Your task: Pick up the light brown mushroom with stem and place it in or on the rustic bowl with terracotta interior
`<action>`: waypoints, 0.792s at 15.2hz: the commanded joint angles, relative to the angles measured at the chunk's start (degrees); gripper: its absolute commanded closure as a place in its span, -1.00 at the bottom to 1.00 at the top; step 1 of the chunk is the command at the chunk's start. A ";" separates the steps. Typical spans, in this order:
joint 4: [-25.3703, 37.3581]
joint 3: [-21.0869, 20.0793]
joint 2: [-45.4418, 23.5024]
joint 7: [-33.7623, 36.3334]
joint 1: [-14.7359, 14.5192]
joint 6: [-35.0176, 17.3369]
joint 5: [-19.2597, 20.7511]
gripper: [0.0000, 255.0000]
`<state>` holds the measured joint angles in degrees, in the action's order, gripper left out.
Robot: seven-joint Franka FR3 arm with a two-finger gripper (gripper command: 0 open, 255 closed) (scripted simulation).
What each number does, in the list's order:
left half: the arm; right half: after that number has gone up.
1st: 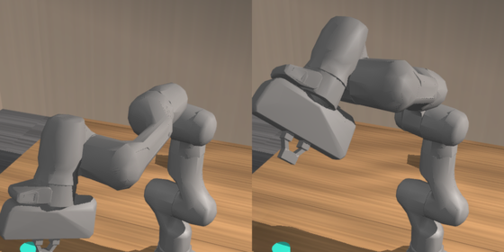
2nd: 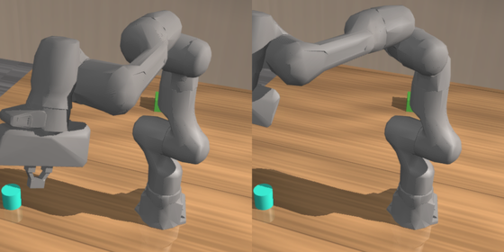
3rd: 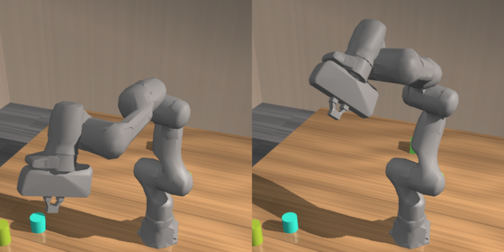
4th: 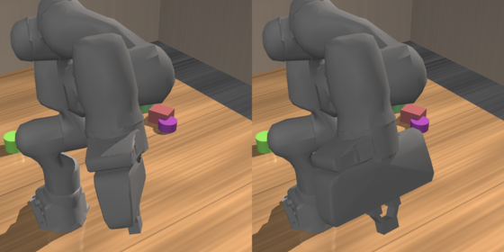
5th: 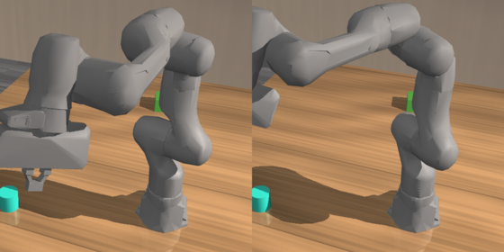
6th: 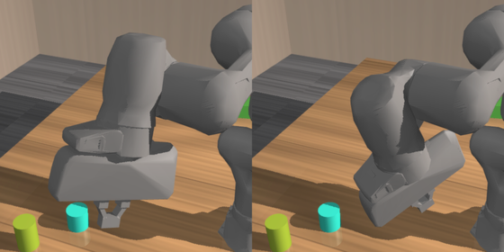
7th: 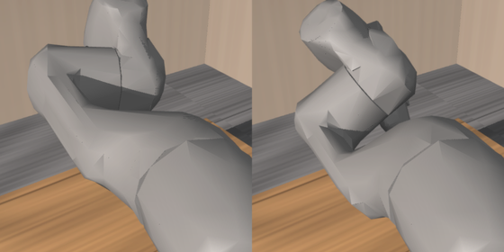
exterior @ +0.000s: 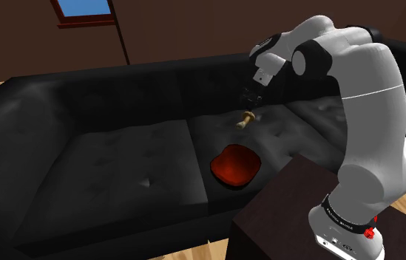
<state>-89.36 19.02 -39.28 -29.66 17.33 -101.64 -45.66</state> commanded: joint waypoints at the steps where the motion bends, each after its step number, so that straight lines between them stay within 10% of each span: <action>1: -0.50 -0.31 -0.57 -0.36 -0.22 -0.99 -0.52 -1.00; 12: -1.87 -0.85 -1.11 -0.84 -1.01 -2.99 -1.30 -1.00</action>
